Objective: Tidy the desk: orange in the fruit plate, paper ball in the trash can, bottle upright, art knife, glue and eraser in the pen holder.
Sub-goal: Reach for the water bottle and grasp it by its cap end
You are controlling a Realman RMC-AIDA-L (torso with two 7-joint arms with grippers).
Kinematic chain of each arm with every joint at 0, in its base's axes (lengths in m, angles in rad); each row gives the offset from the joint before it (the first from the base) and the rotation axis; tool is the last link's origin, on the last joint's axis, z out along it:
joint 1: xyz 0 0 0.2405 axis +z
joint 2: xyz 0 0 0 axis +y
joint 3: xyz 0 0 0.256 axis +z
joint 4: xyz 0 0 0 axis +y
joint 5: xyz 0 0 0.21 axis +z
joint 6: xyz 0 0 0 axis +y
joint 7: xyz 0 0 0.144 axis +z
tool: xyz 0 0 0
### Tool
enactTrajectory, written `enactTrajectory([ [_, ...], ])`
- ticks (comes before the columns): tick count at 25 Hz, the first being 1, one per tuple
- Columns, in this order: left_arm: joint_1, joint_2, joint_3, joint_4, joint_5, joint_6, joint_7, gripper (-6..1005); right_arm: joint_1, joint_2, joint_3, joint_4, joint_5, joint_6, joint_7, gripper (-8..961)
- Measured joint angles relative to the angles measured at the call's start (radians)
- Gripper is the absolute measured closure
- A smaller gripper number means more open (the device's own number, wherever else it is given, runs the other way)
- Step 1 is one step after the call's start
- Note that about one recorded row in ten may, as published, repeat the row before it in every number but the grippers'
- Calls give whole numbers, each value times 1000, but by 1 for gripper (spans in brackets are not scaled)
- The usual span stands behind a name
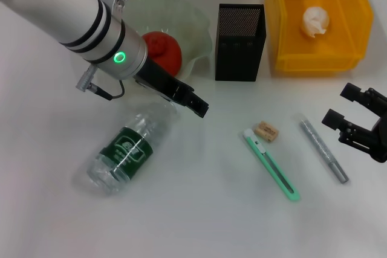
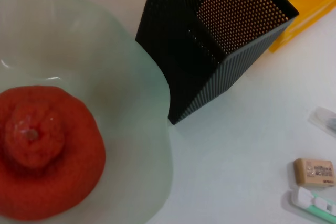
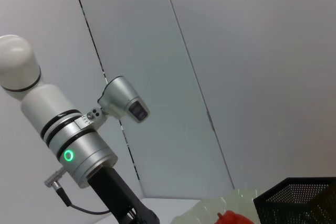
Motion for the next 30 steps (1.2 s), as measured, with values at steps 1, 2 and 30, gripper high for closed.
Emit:
enactTrajectory([
  [1, 0, 0, 0, 0, 0, 0, 0, 154, 0, 0, -1, 5, 0, 0, -1, 105],
  [2, 4, 0, 1, 0, 0, -4, 1, 154, 0, 0, -1, 5, 0, 0, -1, 105],
  [30, 28, 6, -9, 152, 67, 84, -33, 154, 3, 1, 2, 10, -1, 12, -13, 105],
])
